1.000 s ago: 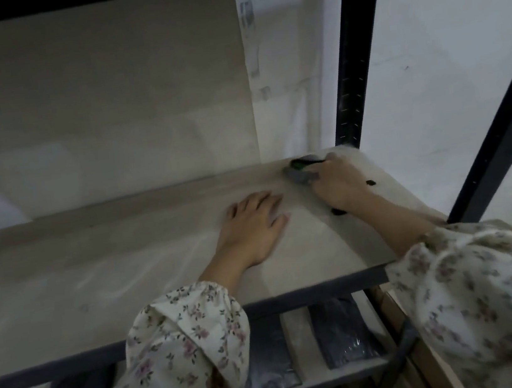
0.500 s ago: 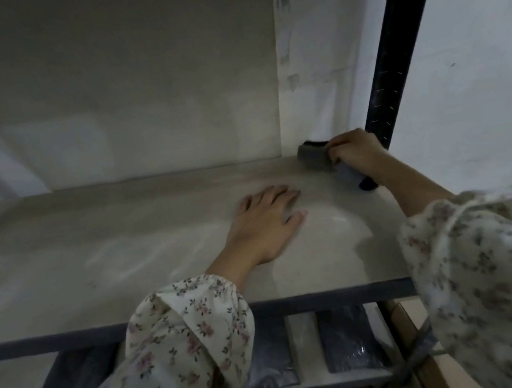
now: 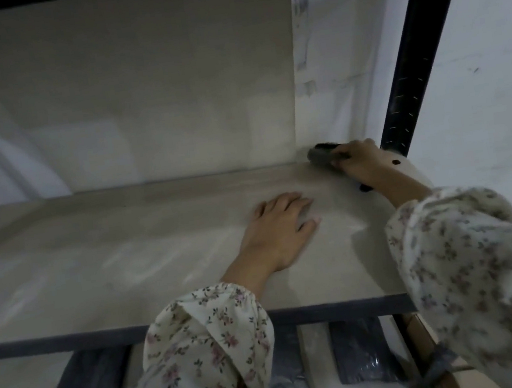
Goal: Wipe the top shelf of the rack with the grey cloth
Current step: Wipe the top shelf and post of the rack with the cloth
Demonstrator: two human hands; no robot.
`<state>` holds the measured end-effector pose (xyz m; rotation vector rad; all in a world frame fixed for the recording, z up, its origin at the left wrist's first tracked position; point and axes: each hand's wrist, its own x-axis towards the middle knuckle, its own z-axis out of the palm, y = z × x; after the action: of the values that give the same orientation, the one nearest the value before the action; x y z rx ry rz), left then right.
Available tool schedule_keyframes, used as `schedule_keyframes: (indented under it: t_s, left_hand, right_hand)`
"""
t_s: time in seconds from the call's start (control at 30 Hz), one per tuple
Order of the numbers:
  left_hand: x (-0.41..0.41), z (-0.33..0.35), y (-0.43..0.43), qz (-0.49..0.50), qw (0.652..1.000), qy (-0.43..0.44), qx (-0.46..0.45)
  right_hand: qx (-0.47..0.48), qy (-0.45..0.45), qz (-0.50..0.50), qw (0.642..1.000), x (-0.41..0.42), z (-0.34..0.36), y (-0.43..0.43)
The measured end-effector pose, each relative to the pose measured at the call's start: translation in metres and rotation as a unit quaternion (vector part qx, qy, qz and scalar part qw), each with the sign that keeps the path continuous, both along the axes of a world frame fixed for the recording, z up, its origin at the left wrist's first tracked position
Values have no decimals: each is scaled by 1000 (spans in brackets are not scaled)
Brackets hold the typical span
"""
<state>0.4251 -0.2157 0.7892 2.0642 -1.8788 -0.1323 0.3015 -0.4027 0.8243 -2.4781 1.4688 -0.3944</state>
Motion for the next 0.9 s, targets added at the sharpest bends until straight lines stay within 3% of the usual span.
schedule_keyframes:
  t_s: [0.07, 0.17, 0.23, 0.3, 0.4, 0.6, 0.9]
  left_hand:
    - [0, 0, 0, 0, 1000, 2, 0]
    - [0, 0, 2, -3, 1000, 2, 1]
    - [0, 1, 7, -8, 1000, -15, 1]
    - [3, 2, 15, -14, 1000, -27, 8]
    - [6, 0, 27, -6, 999, -40, 23]
    - [6, -2, 29, 7, 999, -33, 32]
    - [6, 1, 31, -3, 999, -30, 20]
  right_hand:
    - [-11, 25, 60, 998, 5, -7, 13]
    - [68, -50, 151, 985, -2, 2, 39]
    - [122, -108, 152, 975, -10, 10, 34]
    - [70, -112, 68, 989, -15, 15, 14]
    - [1, -6, -7, 1000, -17, 5, 1]
    - [-16, 14, 100, 995, -24, -4, 35]
    - [-9, -74, 180, 981, -53, -8, 122]
